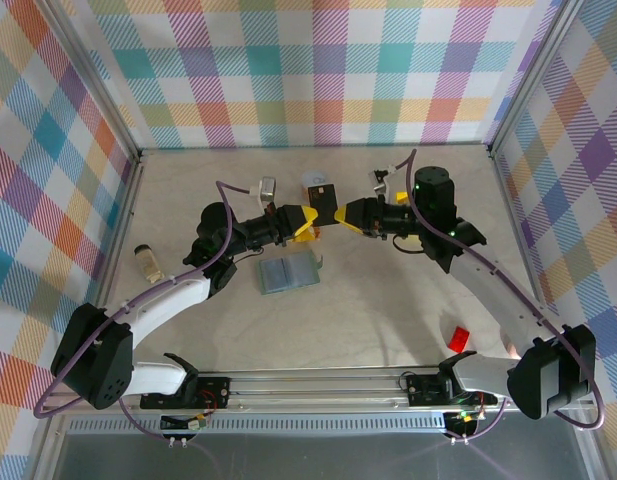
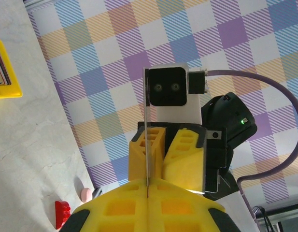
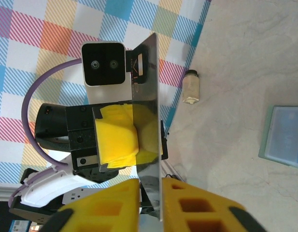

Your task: Put the credit cards into the card holder

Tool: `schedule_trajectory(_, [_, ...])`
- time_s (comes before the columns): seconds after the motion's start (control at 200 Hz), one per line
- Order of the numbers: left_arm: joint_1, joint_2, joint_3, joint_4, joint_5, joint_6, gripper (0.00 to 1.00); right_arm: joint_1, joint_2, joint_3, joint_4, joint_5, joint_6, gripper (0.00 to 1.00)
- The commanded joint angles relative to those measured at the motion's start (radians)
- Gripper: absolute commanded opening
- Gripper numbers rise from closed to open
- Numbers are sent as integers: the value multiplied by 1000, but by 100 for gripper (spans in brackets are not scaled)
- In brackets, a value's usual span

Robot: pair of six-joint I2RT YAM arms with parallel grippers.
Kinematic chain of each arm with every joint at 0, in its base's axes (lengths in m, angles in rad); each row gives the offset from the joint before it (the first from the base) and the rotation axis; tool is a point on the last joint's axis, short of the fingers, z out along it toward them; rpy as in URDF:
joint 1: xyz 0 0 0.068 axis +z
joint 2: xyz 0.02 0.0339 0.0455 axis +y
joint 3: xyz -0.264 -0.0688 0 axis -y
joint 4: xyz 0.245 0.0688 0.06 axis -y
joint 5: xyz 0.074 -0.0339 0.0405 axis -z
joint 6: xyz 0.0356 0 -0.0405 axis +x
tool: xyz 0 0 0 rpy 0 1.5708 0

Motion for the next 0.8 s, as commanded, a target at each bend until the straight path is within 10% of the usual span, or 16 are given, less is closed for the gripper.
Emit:
schedule_trajectory(0.0, [-8, -23, -7, 47, -8, -3, 0, 7, -4, -8, 56, -38, 0, 7])
schedule_trajectory(0.09, [-5, -27, -13, 35, -7, -4, 5, 7, -7, -8, 45, -11, -6, 0])
schedule_trajectory(0.185, [51, -63, -30, -19, 27, -5, 71, 7, -14, -7, -1, 38, -45, 0])
schedule_trajectory(0.23, [98, -107, -57, -66, 29, 2, 85, 7, -20, -12, -26, 67, -68, 0])
schedule_trajectory(0.5, [262, -257, 23, -835, 100, 419, 100, 25, -41, -185, 110, 135, -118, 0])
schedule_trajectory(0.795, [299, -265, -80, -930, -12, 514, 97, 136, 14, -296, 161, 294, -199, 0])
